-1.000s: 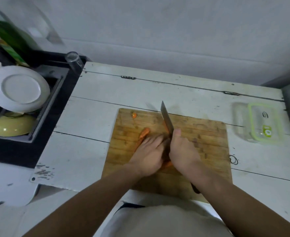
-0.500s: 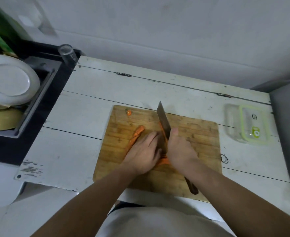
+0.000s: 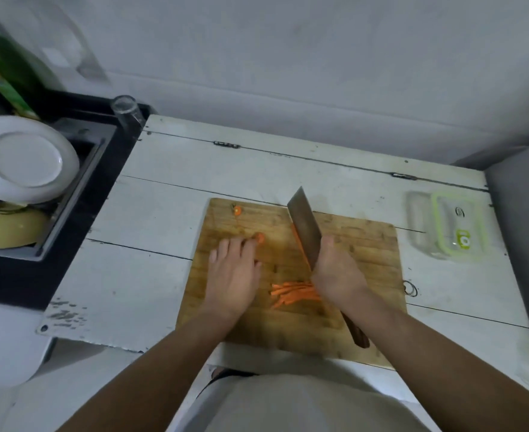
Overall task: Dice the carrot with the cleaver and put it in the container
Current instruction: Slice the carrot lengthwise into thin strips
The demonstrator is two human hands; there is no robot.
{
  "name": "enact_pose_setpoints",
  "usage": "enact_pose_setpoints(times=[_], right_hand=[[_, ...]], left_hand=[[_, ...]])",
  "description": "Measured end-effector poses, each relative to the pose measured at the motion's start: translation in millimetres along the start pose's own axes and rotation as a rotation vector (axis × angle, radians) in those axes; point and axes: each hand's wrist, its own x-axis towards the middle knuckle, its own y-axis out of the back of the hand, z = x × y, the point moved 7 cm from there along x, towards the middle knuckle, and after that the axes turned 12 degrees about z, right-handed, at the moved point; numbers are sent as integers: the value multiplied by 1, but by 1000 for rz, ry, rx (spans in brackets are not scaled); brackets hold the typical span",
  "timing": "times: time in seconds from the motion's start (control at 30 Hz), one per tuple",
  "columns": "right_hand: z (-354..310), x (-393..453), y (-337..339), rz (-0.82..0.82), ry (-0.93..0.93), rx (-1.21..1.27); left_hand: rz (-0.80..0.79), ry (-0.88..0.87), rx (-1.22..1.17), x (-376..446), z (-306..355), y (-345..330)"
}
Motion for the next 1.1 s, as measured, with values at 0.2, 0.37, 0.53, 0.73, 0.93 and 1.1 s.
enact_pose_setpoints(times=[0.2,0.37,0.53,0.73,0.93,1.1], right_hand=[[16,7,-3,-13,-10,87],[15,7,-8,16,-1,119],[34,7,-2,-27,-37,365],[64,-15,11,-154,-285,1036],[66,-33,15,-356,-339,1294],[102,-24,25,-140,-423,1162]], left_hand=[[-163,29,191,24,-68,-4],[-100,43,142,28,-54,16],[-243,171,-324,11,37,-4],[-523,1306,-1294,-3,70,-33],[-789,1247,-1533,6,101,-28],[-350,780,-587,30,56,-33]])
